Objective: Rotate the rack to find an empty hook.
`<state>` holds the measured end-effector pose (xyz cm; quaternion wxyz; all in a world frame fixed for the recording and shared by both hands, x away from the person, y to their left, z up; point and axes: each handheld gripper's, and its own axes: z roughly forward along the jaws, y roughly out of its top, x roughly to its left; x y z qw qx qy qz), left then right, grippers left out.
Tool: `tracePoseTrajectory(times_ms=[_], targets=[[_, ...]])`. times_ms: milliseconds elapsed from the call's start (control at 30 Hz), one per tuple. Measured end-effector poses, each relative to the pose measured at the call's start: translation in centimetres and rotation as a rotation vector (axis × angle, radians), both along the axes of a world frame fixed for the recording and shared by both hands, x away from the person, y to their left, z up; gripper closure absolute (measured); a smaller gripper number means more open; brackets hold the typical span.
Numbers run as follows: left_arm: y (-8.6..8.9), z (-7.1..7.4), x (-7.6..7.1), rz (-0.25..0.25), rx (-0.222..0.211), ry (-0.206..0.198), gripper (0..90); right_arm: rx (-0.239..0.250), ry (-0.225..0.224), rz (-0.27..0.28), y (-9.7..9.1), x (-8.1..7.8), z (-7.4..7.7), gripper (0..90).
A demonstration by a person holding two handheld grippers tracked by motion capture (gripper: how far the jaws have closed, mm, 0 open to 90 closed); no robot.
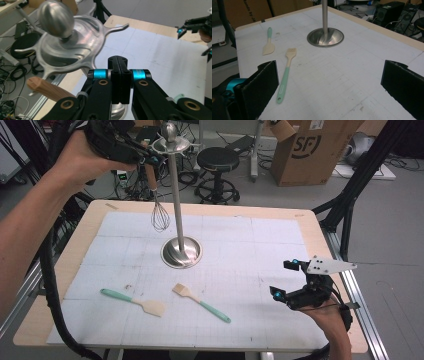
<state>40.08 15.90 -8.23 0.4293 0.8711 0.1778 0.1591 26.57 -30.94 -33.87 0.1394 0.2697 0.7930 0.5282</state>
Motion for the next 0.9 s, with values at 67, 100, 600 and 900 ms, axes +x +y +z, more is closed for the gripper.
tracePoseTrajectory(times_ms=[67,100,600,900], targets=[[0.13,-0.01,0.13,0.0,0.001,-0.001,90.0,0.0,0.002,-0.003,-0.02,0.0,-0.02,0.0],[0.17,-0.06,0.19,0.003,0.0,0.002,90.0,0.0,0.002,-0.003,-0.04,0.04,-0.08,0.0],[0.78,-0.14,0.32,-0.009,0.005,0.0,90.0,-0.008,0.004,-0.007,-0.14,0.07,-0.16,0.0],[0.76,-0.01,-0.04,-0.019,0.009,0.002,90.0,-0.007,0.005,-0.007,-0.17,0.03,-0.14,0.0]])
